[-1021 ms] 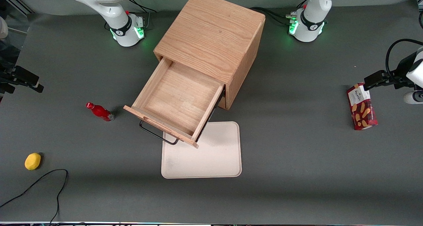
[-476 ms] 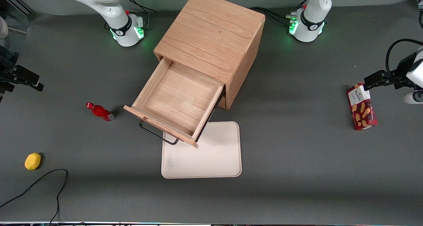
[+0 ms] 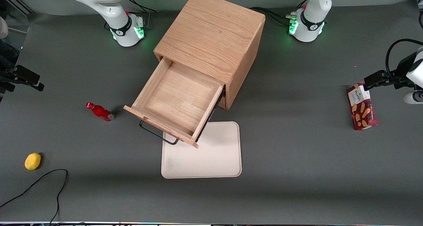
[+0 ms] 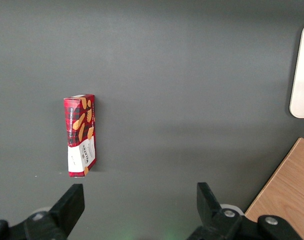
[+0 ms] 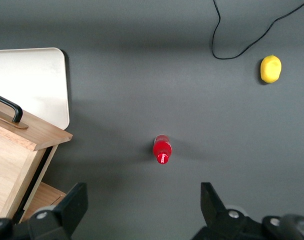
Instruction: Open upper drawer
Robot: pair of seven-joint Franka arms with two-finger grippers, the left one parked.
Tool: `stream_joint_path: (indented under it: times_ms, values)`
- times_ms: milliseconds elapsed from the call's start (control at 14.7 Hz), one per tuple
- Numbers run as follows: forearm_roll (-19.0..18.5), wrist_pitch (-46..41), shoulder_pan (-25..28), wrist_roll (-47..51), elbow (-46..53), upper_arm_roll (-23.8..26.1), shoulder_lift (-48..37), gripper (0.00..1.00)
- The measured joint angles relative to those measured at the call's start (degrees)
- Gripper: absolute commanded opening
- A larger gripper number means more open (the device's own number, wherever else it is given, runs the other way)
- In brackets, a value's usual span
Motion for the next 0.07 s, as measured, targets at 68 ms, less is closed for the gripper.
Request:
stream_joint_path:
  times_ms: [68]
  values:
    - [0.0, -0.2, 0.0, 0.0, 0.0, 0.0, 0.0, 1.0]
